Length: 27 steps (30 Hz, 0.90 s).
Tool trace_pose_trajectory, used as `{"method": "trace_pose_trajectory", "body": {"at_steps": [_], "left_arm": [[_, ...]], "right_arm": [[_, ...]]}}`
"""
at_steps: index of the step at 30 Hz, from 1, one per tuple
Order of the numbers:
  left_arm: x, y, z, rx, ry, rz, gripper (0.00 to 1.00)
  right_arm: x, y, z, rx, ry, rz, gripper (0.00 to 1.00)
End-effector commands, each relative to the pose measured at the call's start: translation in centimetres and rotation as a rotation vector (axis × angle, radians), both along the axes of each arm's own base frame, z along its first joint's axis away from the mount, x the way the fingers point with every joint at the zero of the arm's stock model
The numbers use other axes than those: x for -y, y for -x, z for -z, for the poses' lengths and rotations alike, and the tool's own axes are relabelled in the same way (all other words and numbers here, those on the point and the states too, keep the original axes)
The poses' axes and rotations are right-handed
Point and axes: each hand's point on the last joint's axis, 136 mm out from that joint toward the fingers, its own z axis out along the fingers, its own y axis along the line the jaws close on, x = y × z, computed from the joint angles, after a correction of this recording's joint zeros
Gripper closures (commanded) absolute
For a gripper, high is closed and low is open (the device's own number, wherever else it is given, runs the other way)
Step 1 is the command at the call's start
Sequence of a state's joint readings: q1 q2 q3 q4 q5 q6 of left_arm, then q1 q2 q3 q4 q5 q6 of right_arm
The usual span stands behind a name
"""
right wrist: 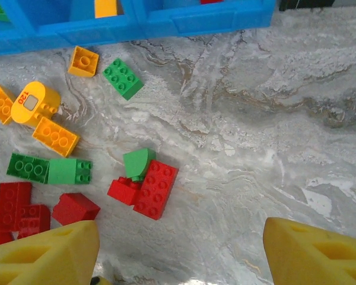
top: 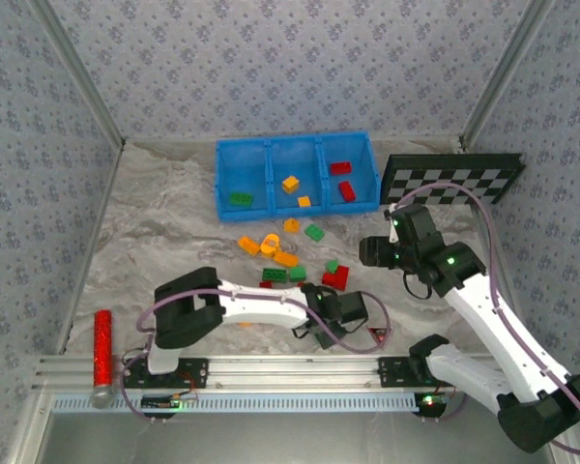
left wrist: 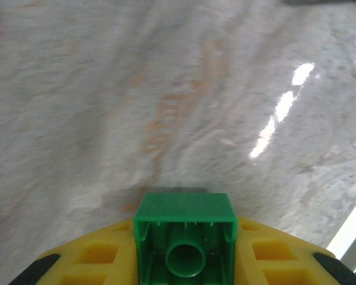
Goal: Sort the legos into containers by color
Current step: Pick up the lego from the middle-left of the table, then place the lego in the container.
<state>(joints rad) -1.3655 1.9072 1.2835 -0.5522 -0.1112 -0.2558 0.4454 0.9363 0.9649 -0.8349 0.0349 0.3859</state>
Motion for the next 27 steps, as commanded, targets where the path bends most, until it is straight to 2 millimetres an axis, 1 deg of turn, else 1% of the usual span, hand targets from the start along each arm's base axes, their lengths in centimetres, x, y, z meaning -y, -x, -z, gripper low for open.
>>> {"method": "trace_pose_trajectory", "body": {"at_steps": [1,3,5,7,9,11,12,14,16,18,20,22,25,27], "left_arm": [[-1.5,-4.3,-6.9,0.031,0.149,-0.136,0.73],[-2.9,-7.2,-10.9,0.067,0.232,-0.211,0.73],[-4.8,-10.4,-14.8,0.113,0.306,-0.286,0.73],[-7.0,-13.4,-17.8,0.159,0.352,-0.356,0.73],[-9.2,-16.3,-19.9,0.219,0.373,-0.432,0.73],[-11.4,-19.1,-21.5,0.268,0.388,-0.514,0.72],[-12.1,-20.2,-21.9,0.283,0.398,-0.543,0.72],[-14.2,-22.9,-22.7,0.312,0.417,-0.638,0.72],[-16.1,-25.2,-23.0,0.329,0.433,-0.722,0.72],[-17.8,-27.3,-22.9,0.329,0.45,-0.795,0.72],[-19.1,-29.3,-22.5,0.317,0.473,-0.851,0.72],[-19.6,-30.8,-21.8,0.304,0.471,-0.875,0.73],[-19.4,-32.7,-20.6,0.29,0.447,-0.875,0.73],[-19.2,-33.9,-19.3,0.276,0.424,-0.88,0.73]], "right_arm": [[-0.7,-0.7,1.7,-0.074,-0.072,0.02,0.26],[-1.0,-1.6,2.6,-0.09,-0.085,0.025,0.27],[-1.4,-2.1,3.5,-0.117,-0.105,0.032,0.28],[-1.8,-2.5,4.4,-0.143,-0.127,0.041,0.3],[-2.2,-2.7,5.3,-0.168,-0.15,0.054,0.31],[-2.7,-3.0,6.3,-0.193,-0.175,0.064,0.32],[-3.0,-3.0,6.8,-0.209,-0.181,0.066,0.33],[-3.5,-3.4,7.8,-0.231,-0.195,0.069,0.34],[-3.9,-3.4,8.8,-0.26,-0.184,0.07,0.35],[-4.5,-3.2,9.9,-0.293,-0.171,0.058,0.35],[-5.0,-2.9,10.9,-0.319,-0.149,0.051,0.35],[-5.2,-2.7,11.7,-0.336,-0.132,0.053,0.35],[-5.6,-2.4,12.7,-0.349,-0.119,0.054,0.35],[-5.6,-2.3,13.2,-0.356,-0.106,0.054,0.36]]}}
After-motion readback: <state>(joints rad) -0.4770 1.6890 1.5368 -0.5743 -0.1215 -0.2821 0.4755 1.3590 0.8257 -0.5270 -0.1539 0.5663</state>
